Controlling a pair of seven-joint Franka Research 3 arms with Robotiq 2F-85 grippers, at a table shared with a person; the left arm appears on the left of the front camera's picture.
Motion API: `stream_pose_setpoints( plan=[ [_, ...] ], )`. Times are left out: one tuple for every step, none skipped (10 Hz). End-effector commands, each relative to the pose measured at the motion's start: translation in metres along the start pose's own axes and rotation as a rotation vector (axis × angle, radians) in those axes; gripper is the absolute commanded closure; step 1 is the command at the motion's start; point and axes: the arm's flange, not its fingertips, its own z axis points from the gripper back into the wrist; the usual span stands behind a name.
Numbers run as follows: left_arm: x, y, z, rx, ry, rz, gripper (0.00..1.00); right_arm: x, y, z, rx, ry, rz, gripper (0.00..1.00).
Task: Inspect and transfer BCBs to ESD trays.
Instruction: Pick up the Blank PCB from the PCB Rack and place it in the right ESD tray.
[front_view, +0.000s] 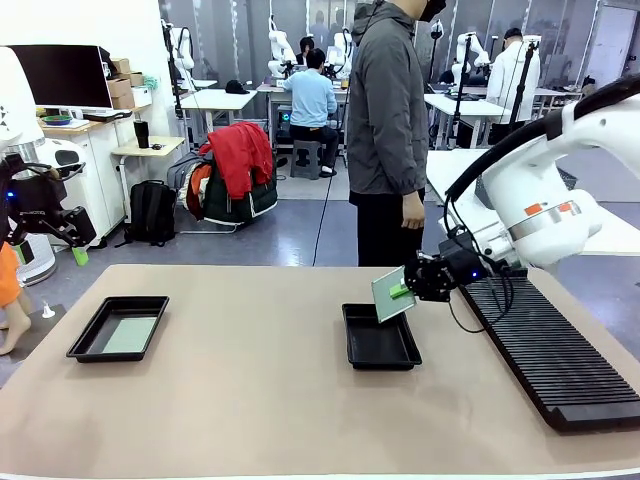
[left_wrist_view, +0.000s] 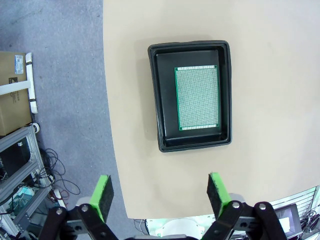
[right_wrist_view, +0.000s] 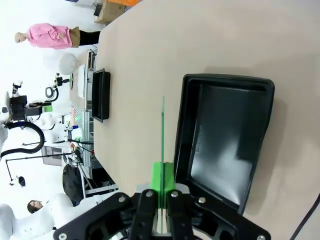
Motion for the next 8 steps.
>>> stream_pose_setpoints(
  plan=[
    [0.0, 0.001, -0.001, 0.002, -0.003, 0.002, 0.0, 0.004, -0.013, -0.024, 0.015, -0.011, 0.016, 0.97],
    [0.0, 0.001, -0.001, 0.002, -0.003, 0.002, 0.0, 0.005, -0.018, -0.033, 0.016, 0.007, 0.016, 0.97],
    [0.0, 0.001, -0.001, 0.002, -0.003, 0.002, 0.0, 0.007, -0.024, -0.039, 0.019, 0.015, 0.005, 0.97],
    [0.0, 0.001, -0.001, 0.002, -0.003, 0.002, 0.0, 0.007, -0.029, -0.046, 0.019, 0.021, -0.002, 0.97],
    [0.0, 0.001, -0.001, 0.002, -0.003, 0.002, 0.0, 0.008, -0.033, -0.054, 0.019, 0.028, -0.008, 0.97],
    [0.0, 0.001, -0.001, 0.002, -0.003, 0.002, 0.0, 0.008, -0.035, -0.06, 0.02, 0.027, -0.017, 0.97],
    [0.0, 0.001, -0.001, 0.002, -0.003, 0.002, 0.0, 0.008, -0.037, -0.065, 0.012, 0.029, -0.025, 0.97],
    [0.0, 0.001, -0.001, 0.002, -0.003, 0.002, 0.0, 0.006, -0.038, -0.071, 0.003, 0.034, -0.033, 0.97]
  ],
)
